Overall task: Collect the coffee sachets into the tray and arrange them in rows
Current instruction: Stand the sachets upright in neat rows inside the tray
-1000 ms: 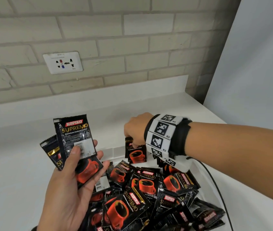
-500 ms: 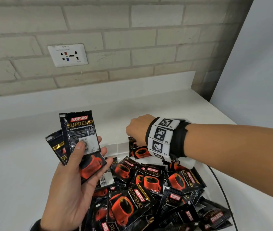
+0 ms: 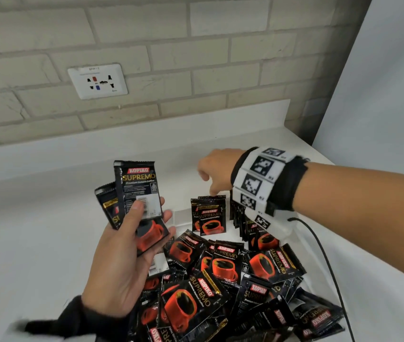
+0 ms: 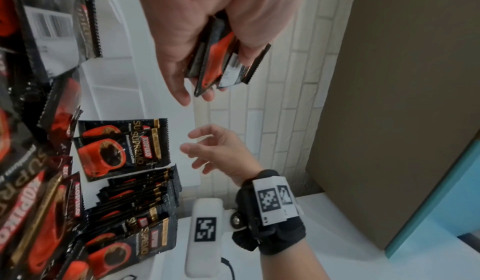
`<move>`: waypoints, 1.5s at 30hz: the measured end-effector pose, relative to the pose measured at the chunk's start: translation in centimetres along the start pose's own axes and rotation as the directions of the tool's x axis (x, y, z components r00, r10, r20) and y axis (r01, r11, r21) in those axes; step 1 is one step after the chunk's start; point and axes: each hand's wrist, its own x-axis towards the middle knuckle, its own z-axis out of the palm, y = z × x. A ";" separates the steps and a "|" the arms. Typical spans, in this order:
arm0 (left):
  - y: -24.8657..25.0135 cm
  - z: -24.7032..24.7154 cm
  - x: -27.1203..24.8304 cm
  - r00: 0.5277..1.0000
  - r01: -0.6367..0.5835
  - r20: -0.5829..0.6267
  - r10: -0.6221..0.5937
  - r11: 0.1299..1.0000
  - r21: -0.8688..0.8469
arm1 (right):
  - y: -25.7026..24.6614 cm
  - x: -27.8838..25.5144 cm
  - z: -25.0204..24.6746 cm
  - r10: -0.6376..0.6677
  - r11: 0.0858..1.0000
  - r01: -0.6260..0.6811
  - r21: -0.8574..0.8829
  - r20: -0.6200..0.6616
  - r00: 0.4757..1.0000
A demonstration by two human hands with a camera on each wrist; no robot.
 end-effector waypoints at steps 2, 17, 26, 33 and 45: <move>0.0 0.6 0.9 1.000 0.017 -0.005 -0.017 0.999 0.033 | 0.9 -0.6 -0.7 0.018 0.995 -0.018 0.100 0.008 1.000; -4.2 5.2 5.9 0.998 0.042 -0.051 -0.037 0.994 0.099 | 0.8 -1.3 1.0 0.073 0.935 -0.095 0.342 0.076 0.994; -5.5 5.2 5.7 0.998 0.018 -0.069 -0.011 0.995 0.102 | 0.0 -0.9 1.6 0.026 0.969 -0.048 0.243 0.091 0.995; -5.4 5.2 5.4 1.000 0.024 -0.018 -0.022 0.996 0.091 | -0.1 -0.9 1.6 0.005 0.949 -0.027 0.315 0.070 0.998; -5.2 4.8 5.3 0.999 0.005 -0.035 0.000 0.992 0.126 | -0.5 -2.3 1.2 -0.025 0.971 0.062 0.230 -0.164 0.986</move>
